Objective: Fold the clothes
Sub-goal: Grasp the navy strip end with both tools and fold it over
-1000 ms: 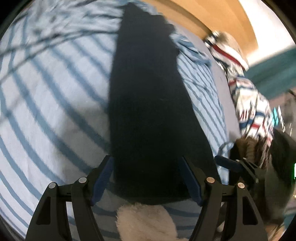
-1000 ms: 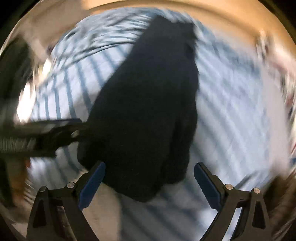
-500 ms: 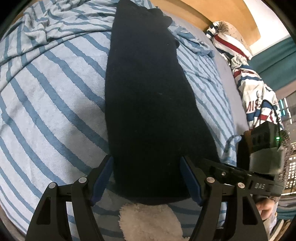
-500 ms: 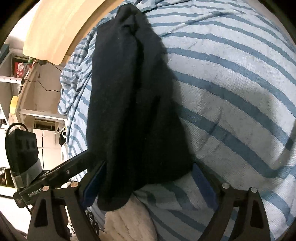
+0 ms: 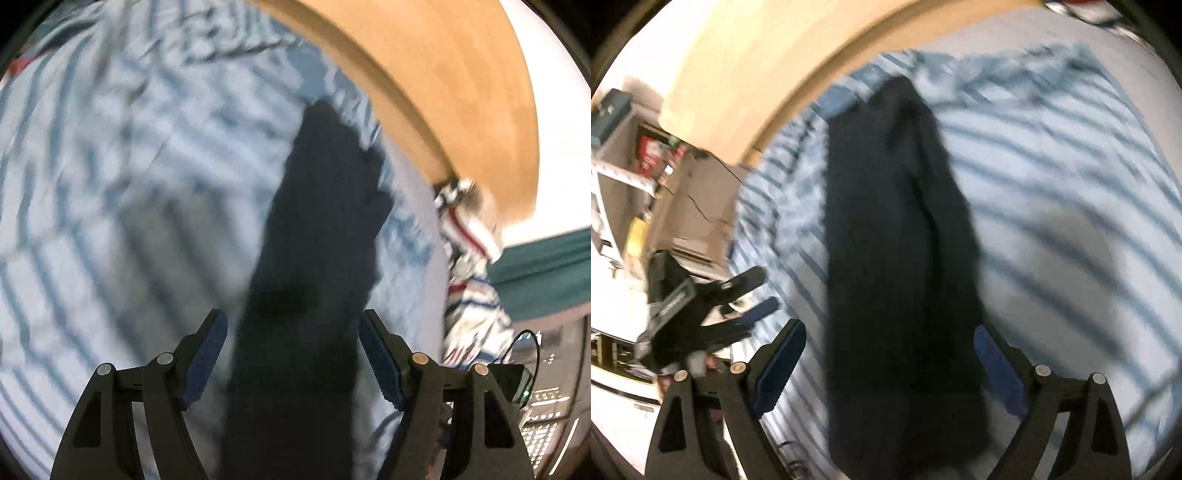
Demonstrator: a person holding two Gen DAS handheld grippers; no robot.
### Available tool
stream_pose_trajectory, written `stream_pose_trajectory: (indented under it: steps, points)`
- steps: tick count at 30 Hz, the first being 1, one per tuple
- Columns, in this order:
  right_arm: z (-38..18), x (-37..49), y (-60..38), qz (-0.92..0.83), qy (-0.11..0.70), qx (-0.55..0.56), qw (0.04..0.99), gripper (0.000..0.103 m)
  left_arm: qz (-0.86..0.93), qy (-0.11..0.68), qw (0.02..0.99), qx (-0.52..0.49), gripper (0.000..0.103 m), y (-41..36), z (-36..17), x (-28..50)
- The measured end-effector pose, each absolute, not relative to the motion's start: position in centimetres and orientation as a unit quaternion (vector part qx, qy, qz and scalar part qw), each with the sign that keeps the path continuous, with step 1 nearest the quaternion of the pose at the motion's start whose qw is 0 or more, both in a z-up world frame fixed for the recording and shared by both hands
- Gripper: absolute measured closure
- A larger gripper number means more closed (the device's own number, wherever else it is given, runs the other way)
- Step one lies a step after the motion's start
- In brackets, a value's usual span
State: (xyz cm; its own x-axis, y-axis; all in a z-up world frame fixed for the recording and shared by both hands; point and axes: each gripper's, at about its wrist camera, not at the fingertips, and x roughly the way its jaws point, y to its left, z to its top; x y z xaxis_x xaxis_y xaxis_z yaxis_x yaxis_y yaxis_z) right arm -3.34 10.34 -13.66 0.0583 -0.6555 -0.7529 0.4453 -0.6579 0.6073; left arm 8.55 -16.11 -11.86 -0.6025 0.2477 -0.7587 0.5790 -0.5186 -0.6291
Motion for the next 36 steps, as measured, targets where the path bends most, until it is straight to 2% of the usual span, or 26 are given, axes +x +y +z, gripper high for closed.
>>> stream_pose_trajectory:
  steps: [2, 6, 12, 20, 26, 29, 32, 33, 36]
  points:
    - [-12.9, -6.1, 8.0, -0.672, -0.093, 0.601, 0.421, 0.008, -0.754, 0.487, 0.085, 0.432, 0.029, -17.9, -10.4, 5.2]
    - [-11.3, -11.5, 3.3, -0.655, -0.104, 0.594, 0.455, 0.001, -0.766, 0.447, 0.073, 0.456, 0.029, -19.8, -9.8, -1.1]
    - [-12.6, -18.9, -0.7, -0.676, -0.099, 0.591, 0.429, 0.001, -0.762, 0.444, 0.089, 0.463, 0.029, -22.0, -13.2, -7.6]
    - [-15.8, -24.8, -4.5, -0.685, -0.045, 0.601, 0.409, 0.000, -0.719, 0.523, 0.109, 0.444, 0.029, -26.8, -18.3, -10.3]
    - [-17.6, -27.2, -5.6, -0.665, -0.083, 0.603, 0.433, 0.000, -0.743, 0.490, 0.055, 0.452, 0.029, -26.7, -18.7, -11.8]
    - [-17.5, -27.3, -6.3, -0.663, -0.077, 0.593, 0.451, 0.008, -0.758, 0.477, 0.048, 0.441, 0.031, -26.7, -18.6, -12.3]
    - [-17.1, -26.9, -7.3, -0.660, -0.054, 0.586, 0.466, 0.020, -0.751, 0.489, 0.050, 0.441, 0.043, -27.2, -19.2, -12.9]
    - [-17.2, -26.8, -7.8, -0.660, -0.043, 0.586, 0.468, 0.021, -0.751, 0.489, 0.052, 0.441, 0.047, -27.3, -19.4, -13.0]
    - [-17.8, -26.8, -8.6, -0.652, -0.021, 0.597, 0.466, 0.021, -0.745, 0.501, 0.050, 0.438, 0.047, -27.3, -20.1, -13.4]
